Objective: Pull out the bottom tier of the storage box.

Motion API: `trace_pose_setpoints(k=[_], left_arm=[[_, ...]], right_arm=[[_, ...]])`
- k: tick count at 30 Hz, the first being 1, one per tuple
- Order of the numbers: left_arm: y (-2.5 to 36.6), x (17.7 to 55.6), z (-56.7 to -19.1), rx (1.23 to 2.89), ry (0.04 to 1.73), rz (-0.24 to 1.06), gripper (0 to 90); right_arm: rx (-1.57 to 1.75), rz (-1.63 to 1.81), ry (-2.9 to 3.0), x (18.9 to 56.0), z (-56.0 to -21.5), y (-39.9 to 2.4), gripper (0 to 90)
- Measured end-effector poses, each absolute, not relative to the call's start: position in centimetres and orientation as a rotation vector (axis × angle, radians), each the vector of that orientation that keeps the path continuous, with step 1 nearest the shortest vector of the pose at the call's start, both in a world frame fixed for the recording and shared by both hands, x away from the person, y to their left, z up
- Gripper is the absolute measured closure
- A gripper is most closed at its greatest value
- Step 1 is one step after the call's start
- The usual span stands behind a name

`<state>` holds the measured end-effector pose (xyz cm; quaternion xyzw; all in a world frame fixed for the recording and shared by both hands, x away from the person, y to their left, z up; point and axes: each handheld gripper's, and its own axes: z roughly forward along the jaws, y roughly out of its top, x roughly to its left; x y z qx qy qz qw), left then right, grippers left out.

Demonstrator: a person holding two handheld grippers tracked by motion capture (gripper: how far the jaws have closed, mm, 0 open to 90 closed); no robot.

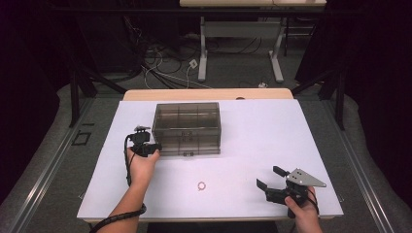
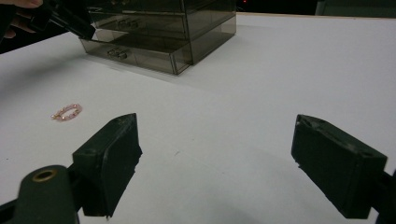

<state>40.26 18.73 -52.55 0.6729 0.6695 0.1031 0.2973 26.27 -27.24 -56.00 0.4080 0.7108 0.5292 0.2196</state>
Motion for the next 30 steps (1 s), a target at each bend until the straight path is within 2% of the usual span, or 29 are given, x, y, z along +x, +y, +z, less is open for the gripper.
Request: trace_pose_setpoints(k=[13,30], left_arm=[[18.70,40.49,-52.97,1.786,1.812,0.269,86.0],[18.54,40.60,-52.90,1.778,1.835,0.264,87.2]], right_arm=[[1.133,1.472,1.965,26.25,-56.02,-27.18,14.8],[1.127,1.466,1.973,26.28,-55.98,-27.22,14.8]])
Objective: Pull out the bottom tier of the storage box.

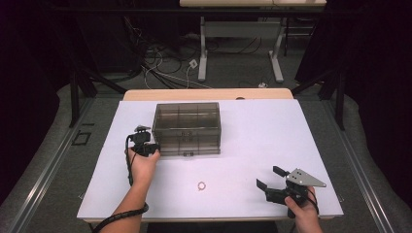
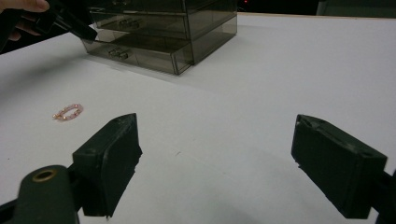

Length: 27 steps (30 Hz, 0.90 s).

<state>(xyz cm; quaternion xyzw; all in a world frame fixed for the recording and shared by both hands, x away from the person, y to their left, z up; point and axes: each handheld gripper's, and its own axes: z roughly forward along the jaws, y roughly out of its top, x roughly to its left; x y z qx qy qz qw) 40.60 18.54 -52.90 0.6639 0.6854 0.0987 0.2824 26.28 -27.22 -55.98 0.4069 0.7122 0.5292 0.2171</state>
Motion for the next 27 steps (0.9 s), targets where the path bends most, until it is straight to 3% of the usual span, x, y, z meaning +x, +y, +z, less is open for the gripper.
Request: trace_pose_setpoints(k=[27], left_arm=[[18.50,40.19,-52.84,1.790,1.828,0.269,87.7]], right_arm=[[1.130,1.460,1.981,26.26,-55.95,-27.27,14.8]])
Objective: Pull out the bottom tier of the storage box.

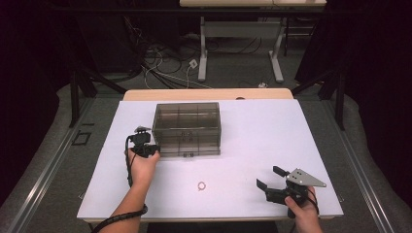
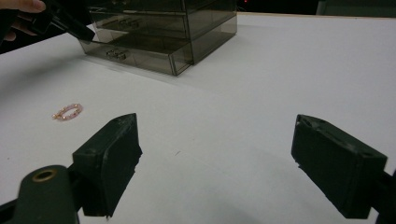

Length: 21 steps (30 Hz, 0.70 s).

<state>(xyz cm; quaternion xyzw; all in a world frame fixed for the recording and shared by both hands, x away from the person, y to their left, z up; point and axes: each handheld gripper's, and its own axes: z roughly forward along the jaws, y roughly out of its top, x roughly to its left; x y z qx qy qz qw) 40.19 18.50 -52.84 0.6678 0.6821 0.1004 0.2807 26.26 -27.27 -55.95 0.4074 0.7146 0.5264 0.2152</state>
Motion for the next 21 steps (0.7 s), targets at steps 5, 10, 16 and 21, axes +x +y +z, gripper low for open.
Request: trace_pose_setpoints(k=[5,10,16,21], left_arm=[[18.56,40.07,-52.80,1.796,1.828,0.265,87.7],[18.60,39.93,-52.82,1.795,1.827,0.265,87.7],[18.67,39.65,-52.77,1.810,1.819,0.260,87.7],[18.71,39.45,-52.82,1.807,1.814,0.262,87.7]], right_arm=[[1.131,1.471,1.972,26.26,-56.00,-27.22,14.8],[1.131,1.472,1.972,26.27,-56.00,-27.23,14.8],[1.126,1.466,1.974,26.28,-55.98,-27.25,14.8],[1.131,1.465,1.974,26.26,-55.98,-27.22,14.8]])
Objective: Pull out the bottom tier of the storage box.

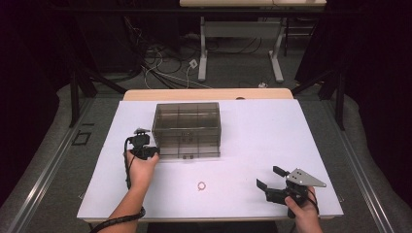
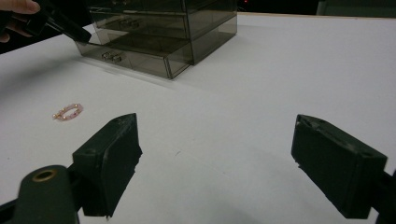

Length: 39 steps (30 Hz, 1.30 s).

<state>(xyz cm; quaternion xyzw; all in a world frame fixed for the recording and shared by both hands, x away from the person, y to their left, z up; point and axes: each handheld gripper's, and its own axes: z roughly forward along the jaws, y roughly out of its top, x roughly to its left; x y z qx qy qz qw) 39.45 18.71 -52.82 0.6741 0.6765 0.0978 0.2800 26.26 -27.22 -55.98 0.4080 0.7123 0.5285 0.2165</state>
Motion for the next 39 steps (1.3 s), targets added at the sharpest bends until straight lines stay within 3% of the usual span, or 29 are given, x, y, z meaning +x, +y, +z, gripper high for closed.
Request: trace_pose_setpoints(k=[39], left_arm=[[19.3,37.6,-52.8,1.808,1.803,0.215,87.6]], right_arm=[[1.129,1.473,1.963,26.3,-56.1,-27.2,14.8]])
